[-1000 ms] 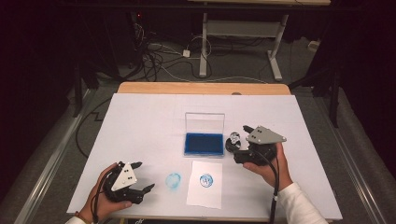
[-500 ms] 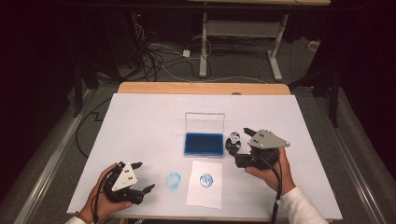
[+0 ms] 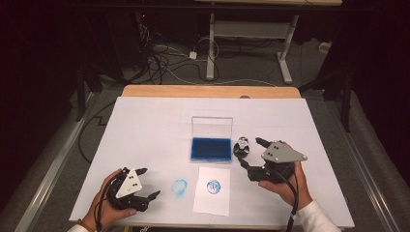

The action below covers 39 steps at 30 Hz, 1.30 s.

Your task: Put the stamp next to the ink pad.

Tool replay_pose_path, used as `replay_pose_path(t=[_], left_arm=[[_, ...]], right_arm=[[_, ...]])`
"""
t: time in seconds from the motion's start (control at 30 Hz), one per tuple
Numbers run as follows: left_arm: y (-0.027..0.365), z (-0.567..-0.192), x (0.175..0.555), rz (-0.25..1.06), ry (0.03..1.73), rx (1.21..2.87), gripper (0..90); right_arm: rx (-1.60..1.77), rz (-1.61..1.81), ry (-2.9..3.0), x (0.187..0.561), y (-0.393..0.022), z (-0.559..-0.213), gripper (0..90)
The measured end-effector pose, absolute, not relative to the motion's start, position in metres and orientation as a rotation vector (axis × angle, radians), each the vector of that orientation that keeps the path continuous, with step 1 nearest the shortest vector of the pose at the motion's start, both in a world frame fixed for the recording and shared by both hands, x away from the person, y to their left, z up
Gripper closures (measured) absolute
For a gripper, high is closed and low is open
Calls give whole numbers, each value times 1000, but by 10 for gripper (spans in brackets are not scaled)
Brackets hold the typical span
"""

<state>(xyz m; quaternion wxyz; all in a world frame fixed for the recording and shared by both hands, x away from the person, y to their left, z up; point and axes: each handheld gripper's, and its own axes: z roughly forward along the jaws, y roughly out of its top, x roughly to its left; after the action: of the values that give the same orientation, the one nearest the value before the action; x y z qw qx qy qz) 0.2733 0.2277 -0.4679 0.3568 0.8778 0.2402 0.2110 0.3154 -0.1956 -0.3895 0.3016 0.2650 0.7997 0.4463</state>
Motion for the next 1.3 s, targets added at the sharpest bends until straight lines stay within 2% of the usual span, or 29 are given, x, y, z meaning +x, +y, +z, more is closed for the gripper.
replay_pose_path(t=[1.3], left_arm=[[226,-469,274,541,617,2282,165]], right_arm=[[636,1122,2108,283,-220,-405,203]])
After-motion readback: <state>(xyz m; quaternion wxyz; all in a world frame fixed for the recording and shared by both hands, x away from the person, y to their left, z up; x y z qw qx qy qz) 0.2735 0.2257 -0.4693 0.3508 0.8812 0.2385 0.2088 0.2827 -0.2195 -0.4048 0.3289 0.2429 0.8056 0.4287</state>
